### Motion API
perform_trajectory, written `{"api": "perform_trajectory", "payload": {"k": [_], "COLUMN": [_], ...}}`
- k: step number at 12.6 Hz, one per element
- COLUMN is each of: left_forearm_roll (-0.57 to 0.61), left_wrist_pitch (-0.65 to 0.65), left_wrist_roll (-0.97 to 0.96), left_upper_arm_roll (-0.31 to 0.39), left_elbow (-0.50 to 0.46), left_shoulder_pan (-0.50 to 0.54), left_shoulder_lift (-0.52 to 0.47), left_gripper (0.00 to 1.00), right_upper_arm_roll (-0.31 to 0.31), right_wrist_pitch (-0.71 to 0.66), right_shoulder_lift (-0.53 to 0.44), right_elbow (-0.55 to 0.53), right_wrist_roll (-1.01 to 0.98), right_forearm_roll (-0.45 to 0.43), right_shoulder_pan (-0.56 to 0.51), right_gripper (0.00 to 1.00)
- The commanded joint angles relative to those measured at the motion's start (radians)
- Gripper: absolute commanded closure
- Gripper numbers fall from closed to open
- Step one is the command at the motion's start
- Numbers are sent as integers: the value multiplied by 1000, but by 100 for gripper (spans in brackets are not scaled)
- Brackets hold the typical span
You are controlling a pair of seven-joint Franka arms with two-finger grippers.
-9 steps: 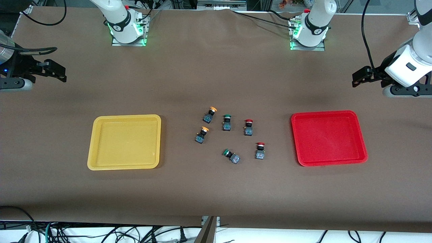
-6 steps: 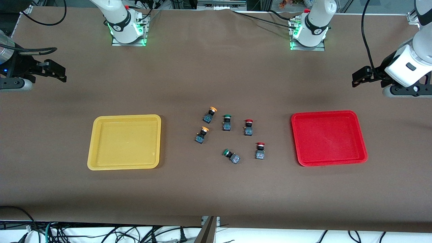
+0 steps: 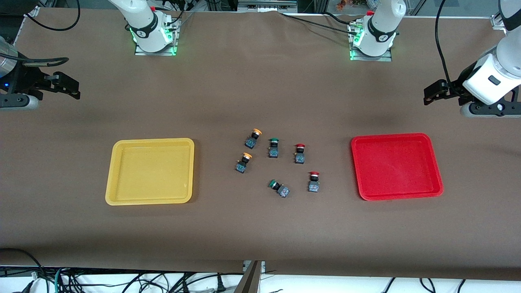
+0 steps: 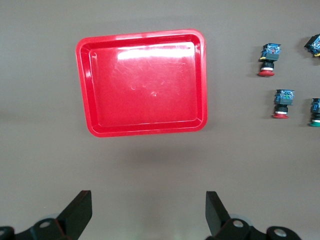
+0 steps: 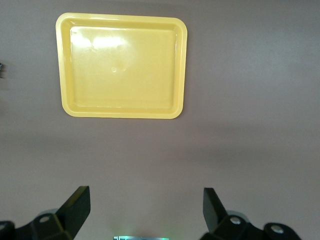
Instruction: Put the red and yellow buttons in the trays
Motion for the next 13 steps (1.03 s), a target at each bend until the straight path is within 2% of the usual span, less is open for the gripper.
{"api": "perform_trajectory", "payload": {"k": [1,6,13], "left_forearm_roll": [-44,-55,-53], "left_wrist_pitch": [-23,-4,418], "left_wrist_roll": [9,12,-91], "left_upper_arm_roll": [2,2,4], "left_elbow": [25,29,29], "left_shoulder_pan": [-16,-53,-254], "left_shoulder_lift": [35,118,383], "left_gripper": [0,0,0], "right_upper_arm_roll": [4,6,7], "right_wrist_pitch": [-12,-8,14], "right_shoulder_lift": [20,49,126], "right_elbow": [28,28,28], "right_wrist_roll": [3,6,0], "right_forearm_roll": [10,28,25], "right_shoulder_pan": [-8,-2,0], "right_gripper": [0,0,0]}}
